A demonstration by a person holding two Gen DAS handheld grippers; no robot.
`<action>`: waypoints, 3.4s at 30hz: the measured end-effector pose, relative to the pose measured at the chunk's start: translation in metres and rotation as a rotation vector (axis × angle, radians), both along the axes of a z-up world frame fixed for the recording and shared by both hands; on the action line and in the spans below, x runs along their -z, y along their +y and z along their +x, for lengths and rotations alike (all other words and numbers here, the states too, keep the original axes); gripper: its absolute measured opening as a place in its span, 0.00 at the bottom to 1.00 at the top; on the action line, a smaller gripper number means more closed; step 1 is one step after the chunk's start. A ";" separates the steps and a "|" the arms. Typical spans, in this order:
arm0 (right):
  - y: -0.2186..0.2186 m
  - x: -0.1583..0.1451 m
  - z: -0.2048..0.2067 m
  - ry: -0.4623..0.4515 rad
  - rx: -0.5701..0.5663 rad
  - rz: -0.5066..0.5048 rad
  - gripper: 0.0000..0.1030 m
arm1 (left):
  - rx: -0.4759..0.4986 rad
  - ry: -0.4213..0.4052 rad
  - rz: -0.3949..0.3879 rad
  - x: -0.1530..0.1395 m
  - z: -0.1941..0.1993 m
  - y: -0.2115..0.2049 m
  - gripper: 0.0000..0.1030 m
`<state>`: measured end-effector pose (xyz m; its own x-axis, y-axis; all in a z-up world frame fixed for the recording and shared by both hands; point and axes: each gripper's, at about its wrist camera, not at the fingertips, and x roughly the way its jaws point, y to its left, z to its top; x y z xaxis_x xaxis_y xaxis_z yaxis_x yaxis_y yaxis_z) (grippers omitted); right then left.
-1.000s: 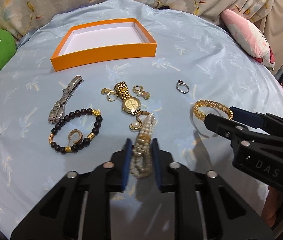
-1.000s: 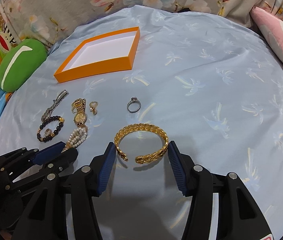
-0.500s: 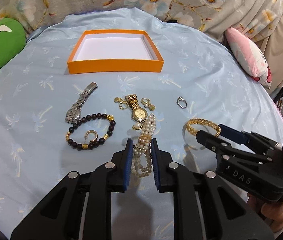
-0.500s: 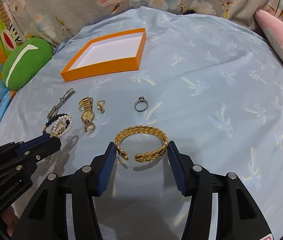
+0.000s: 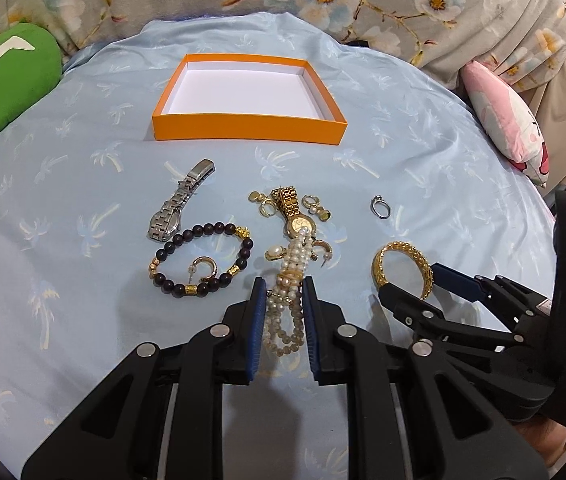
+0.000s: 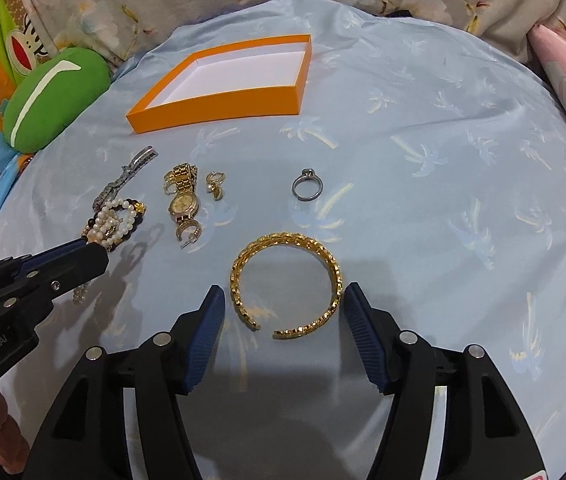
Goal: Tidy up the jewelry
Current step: 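Close the left tool on the pearl bracelet while the right tool holds the bangle, then lift and carry the pearl bracelet and gold bangle into the orange box, then open both tools to release the bracelet and bangle inside the box, then move both tools back over the remaining jewelry, right tool above the gold watch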
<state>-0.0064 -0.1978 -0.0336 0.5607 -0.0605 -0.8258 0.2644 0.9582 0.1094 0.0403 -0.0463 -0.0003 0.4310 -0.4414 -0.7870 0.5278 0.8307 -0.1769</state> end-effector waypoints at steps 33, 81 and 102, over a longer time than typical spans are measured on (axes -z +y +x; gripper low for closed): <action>-0.061 -0.075 0.198 -0.210 -0.014 0.028 0.54 | -0.124 -0.180 0.008 -0.051 0.191 -0.054 0.17; -0.046 -0.031 0.143 -0.124 -0.028 0.068 0.56 | -0.269 0.010 0.040 0.021 0.203 -0.015 0.42; -0.017 -0.028 0.056 -0.108 -0.096 0.046 0.53 | -0.297 -0.049 0.009 -0.001 0.094 0.050 0.64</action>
<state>0.0491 -0.2145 -0.0055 0.6477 0.0345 -0.7611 0.1558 0.9719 0.1767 0.1348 0.0038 0.0009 0.5776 -0.2835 -0.7655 0.2695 0.9514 -0.1490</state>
